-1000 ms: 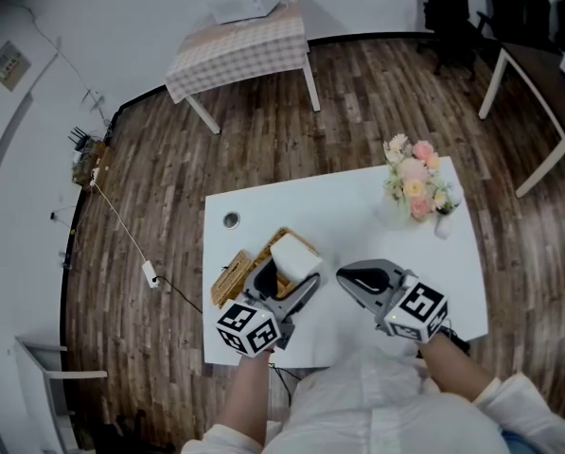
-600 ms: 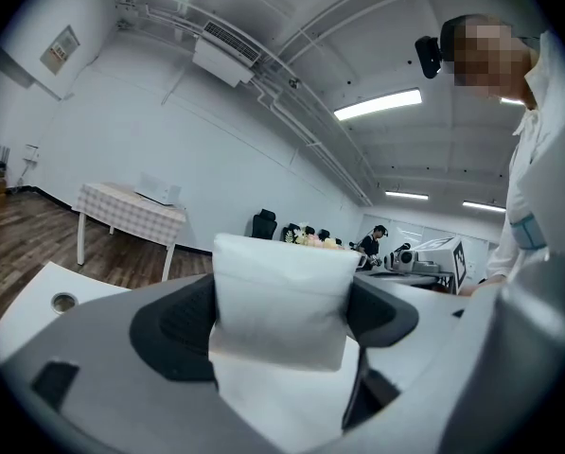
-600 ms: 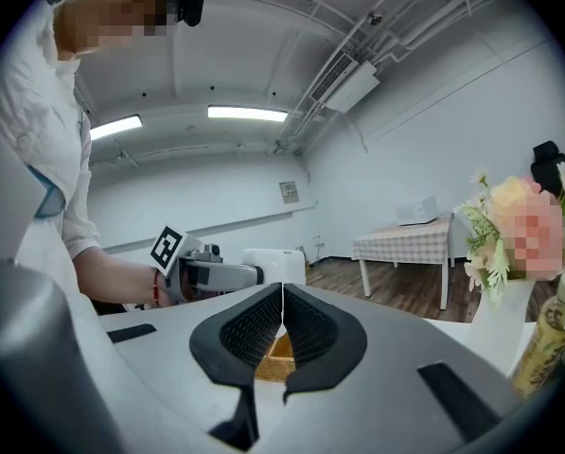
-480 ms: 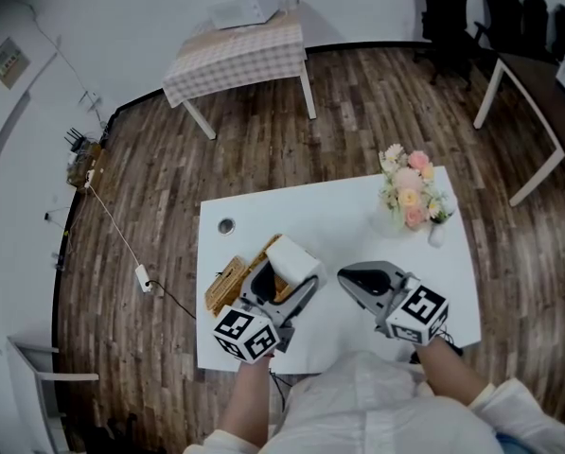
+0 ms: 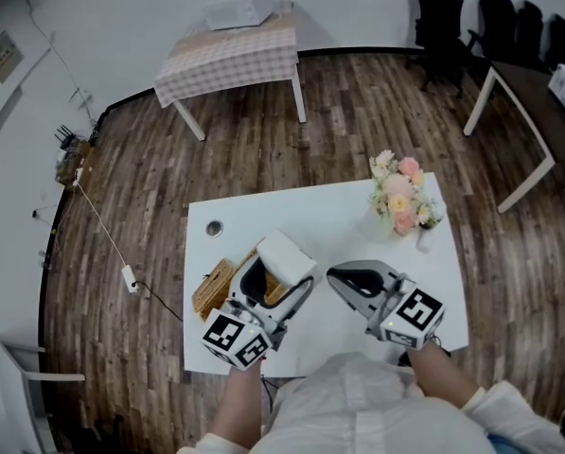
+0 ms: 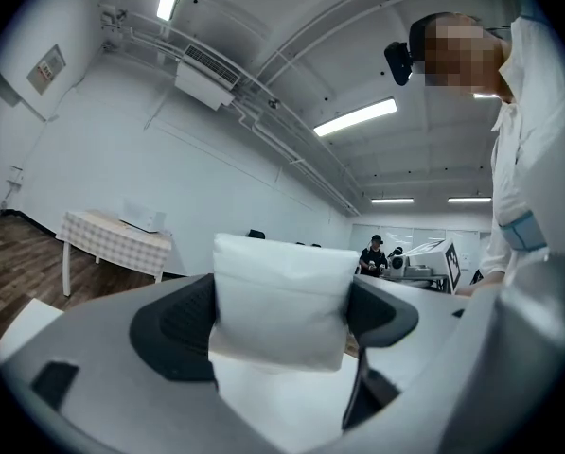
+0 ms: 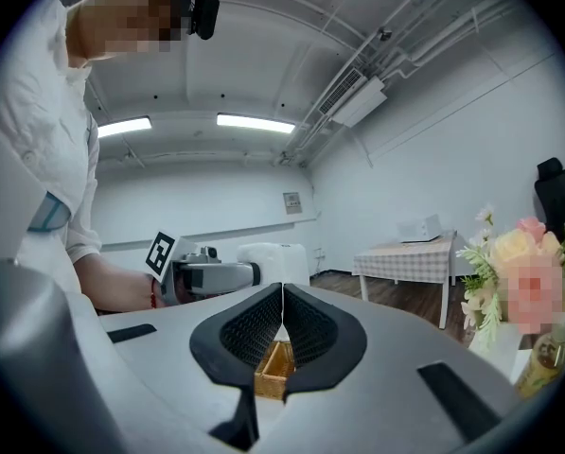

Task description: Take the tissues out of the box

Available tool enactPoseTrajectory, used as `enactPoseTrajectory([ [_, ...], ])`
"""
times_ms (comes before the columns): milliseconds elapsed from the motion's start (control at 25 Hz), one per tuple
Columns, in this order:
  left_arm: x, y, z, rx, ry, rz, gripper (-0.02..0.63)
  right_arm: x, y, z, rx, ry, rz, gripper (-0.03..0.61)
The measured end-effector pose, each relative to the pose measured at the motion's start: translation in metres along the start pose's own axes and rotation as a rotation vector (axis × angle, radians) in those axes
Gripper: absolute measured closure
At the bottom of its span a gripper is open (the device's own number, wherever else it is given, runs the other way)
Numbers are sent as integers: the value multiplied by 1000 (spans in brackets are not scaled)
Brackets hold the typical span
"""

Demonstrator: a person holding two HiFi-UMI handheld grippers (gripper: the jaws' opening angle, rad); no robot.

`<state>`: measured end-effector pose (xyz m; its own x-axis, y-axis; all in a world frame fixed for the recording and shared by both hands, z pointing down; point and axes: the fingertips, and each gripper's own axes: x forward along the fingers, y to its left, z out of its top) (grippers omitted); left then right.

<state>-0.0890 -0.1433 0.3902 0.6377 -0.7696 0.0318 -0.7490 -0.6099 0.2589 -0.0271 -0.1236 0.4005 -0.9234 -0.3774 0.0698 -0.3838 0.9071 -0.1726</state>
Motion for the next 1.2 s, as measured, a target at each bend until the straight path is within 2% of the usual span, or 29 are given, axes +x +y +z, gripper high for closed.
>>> enactPoseTrajectory([
  [280, 7, -11, 8, 39, -22, -21, 199, -8, -6, 4, -5, -6, -8, 545],
  [760, 7, -11, 12, 39, -29, -27, 200, -10, -4, 8, 6, -18, -3, 548],
  [1200, 9, -14, 13, 48, -29, -34, 199, -9, -3, 9, 62, -31, 50, 548],
])
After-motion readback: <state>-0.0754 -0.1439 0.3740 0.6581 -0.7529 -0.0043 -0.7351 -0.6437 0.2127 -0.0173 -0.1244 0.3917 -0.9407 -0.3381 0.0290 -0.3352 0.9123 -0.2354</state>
